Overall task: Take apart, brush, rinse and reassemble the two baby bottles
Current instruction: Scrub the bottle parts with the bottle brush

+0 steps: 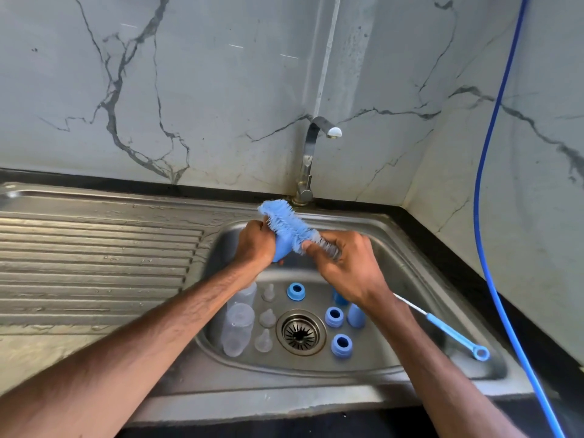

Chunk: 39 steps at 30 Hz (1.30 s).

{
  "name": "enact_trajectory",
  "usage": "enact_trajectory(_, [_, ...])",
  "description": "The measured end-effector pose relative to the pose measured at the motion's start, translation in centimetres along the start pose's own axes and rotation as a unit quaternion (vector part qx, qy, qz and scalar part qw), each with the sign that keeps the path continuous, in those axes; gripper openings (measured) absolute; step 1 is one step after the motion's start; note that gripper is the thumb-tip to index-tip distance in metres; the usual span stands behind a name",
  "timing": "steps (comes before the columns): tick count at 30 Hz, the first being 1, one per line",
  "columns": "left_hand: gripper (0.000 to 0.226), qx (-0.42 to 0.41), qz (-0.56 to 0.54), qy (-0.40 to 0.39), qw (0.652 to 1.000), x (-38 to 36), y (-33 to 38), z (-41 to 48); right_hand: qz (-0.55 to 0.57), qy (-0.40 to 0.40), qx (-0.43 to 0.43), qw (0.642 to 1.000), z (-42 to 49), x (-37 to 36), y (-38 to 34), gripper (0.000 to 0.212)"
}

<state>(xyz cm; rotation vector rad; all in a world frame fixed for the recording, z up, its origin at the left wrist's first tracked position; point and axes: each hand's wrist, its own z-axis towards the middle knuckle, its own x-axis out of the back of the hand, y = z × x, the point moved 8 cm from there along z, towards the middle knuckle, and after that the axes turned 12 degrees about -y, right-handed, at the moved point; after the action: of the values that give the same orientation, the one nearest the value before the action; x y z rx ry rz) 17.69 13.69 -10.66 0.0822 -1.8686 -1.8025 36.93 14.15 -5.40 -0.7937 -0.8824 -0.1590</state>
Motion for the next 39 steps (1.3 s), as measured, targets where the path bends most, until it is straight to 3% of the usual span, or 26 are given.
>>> enact_trajectory(5, [0.076, -0.008, -0.105, -0.138, 0.985, -4.1, 1.0, -1.2, -0.042, 0.040, -0.119, 0.991, 0.0, 2.3, 4.5, 0.030])
enact_trajectory(8, [0.089, 0.049, -0.140, -0.239, 0.960, -5.8, 0.0, -2.0, -0.075, 0.075, -0.160, 0.981, -0.1, 3.7, 6.4, 0.025])
enact_trajectory(11, [0.083, 0.086, -0.151, -0.312, 0.934, -7.2, -0.5, -2.5, -0.075, 0.064, -0.195, 0.976, 0.1, 4.1, 8.1, 0.022])
enact_trajectory(14, [0.055, 0.076, -0.160, -0.343, 0.923, -9.0, -0.7, -2.7, -0.066, 0.047, -0.213, 0.974, 0.0, 3.7, 9.6, 0.018])
enact_trajectory(18, [0.027, -0.021, 0.011, -0.367, 0.930, -11.1, -1.3, -3.2, -0.057, 0.030, -0.218, 0.974, -0.1, 3.1, 10.9, 0.018])
enact_trajectory(24, [0.026, -0.091, 0.165, -0.358, 0.914, -14.8, -0.2, -3.0, -0.045, 0.069, -0.239, 0.967, -0.4, 4.5, 12.2, 0.032])
enact_trajectory(30, [0.044, -0.138, 0.289, -0.382, 0.867, -21.4, -0.2, -3.4, -0.046, 0.098, -0.249, 0.962, -1.1, 5.5, 13.1, 0.034])
enact_trajectory(35, [0.054, -0.188, 0.382, -0.444, 0.789, -25.6, -1.4, -4.1, -0.050, 0.102, -0.256, 0.960, -1.4, 5.7, 13.2, 0.036])
enact_trajectory(39, [0.059, -0.191, 0.427, -0.455, 0.758, -26.5, -2.5, -4.3, -0.045, 0.094, -0.251, 0.962, -1.3, 5.5, 13.2, 0.032])
